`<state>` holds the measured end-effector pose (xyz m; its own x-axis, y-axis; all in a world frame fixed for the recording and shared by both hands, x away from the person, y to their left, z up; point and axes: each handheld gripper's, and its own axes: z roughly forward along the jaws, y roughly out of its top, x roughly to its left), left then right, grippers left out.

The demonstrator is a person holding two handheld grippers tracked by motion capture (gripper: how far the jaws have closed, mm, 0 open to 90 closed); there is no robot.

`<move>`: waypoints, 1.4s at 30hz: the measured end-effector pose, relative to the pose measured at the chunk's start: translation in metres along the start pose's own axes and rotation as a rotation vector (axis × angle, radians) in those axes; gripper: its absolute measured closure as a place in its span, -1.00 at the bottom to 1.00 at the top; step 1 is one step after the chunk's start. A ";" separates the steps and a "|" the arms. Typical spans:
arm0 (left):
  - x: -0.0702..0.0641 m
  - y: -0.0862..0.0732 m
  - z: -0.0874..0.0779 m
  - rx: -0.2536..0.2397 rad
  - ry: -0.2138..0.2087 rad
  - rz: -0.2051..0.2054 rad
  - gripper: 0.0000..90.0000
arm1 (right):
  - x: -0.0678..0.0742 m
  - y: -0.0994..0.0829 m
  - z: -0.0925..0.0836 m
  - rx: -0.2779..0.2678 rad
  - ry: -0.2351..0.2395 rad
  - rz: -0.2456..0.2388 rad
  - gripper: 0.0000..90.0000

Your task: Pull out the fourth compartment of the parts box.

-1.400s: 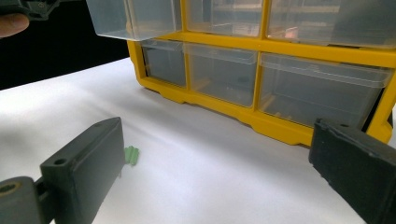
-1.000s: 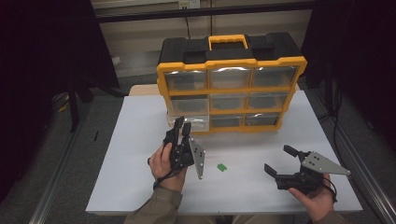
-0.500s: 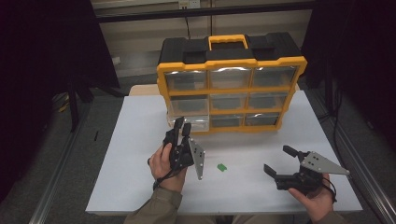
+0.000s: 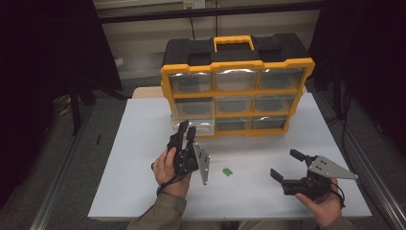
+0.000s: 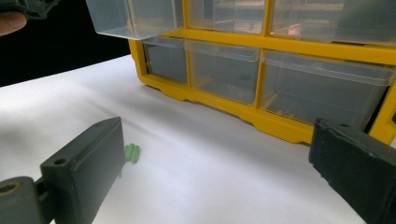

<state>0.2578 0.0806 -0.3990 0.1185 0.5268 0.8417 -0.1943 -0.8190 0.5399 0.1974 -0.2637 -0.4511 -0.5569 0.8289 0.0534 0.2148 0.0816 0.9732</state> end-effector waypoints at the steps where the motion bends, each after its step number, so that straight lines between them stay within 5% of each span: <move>1: 0.000 0.000 0.000 -0.001 0.000 0.000 0.42 | 0.000 0.000 0.000 0.003 0.001 0.004 -0.92; 9: -0.002 -0.001 -0.001 -0.022 -0.010 -0.011 0.39 | 0.000 0.000 0.000 0.003 0.004 0.003 -0.92; 14: -0.001 -0.004 -0.001 -0.035 -0.016 -0.057 0.27 | 0.000 0.000 0.000 0.002 0.006 0.000 -0.92; 29: -0.001 -0.013 -0.002 -0.126 -0.110 -0.323 -0.35 | 0.000 -0.001 0.001 0.007 0.011 -0.001 -0.92; 31: -0.002 -0.015 -0.002 -0.144 -0.123 -0.393 -0.39 | 0.001 -0.001 0.001 0.008 0.011 0.002 -0.92; 36: -0.003 -0.017 -0.003 -0.174 -0.178 -0.490 -0.47 | 0.001 -0.001 0.001 0.011 0.009 0.002 -0.92; 42: -0.011 -0.020 -0.004 -0.180 -0.227 -0.563 -0.52 | 0.000 -0.002 0.001 0.010 0.008 0.003 -0.92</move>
<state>0.2567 0.0916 -0.4194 0.4505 0.7880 0.4196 -0.2006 -0.3687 0.9077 0.1973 -0.2633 -0.4528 -0.5631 0.8244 0.0578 0.2239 0.0849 0.9709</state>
